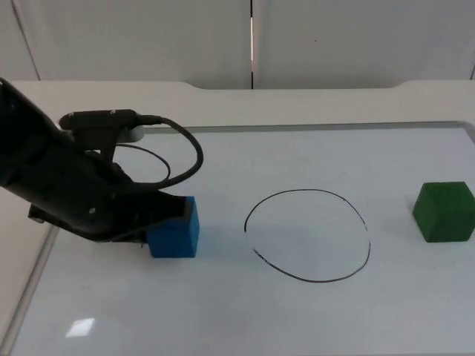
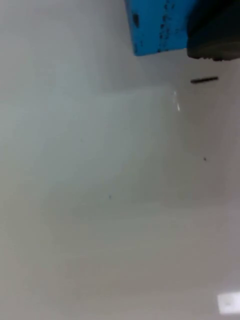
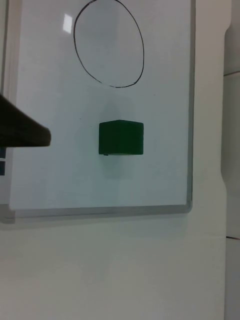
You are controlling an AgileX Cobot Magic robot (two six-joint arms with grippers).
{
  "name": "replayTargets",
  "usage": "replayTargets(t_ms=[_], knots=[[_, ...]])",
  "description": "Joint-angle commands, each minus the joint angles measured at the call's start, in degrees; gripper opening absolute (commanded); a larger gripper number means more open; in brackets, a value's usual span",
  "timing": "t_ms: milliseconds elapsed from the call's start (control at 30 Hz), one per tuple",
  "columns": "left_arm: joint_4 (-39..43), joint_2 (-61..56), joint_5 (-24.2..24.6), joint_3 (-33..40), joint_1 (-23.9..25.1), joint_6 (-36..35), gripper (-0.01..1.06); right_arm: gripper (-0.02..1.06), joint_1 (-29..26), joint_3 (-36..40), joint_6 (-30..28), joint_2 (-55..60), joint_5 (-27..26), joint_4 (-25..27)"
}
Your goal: Push the two cubes into the marked area.
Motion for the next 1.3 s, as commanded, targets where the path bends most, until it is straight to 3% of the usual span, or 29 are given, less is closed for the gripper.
replayTargets(t_ms=[0,1267], knots=[[-1.56,-0.08,0.97,-0.45,-0.47,-0.61,0.0,1.05,0.1,0.13,0.02,-0.24,-0.2,0.13],[-2.95,0.32,0.69,-1.94,-3.68,-0.61,0.0,1.05,0.1,0.13,0.02,-0.24,-0.2,0.25]])
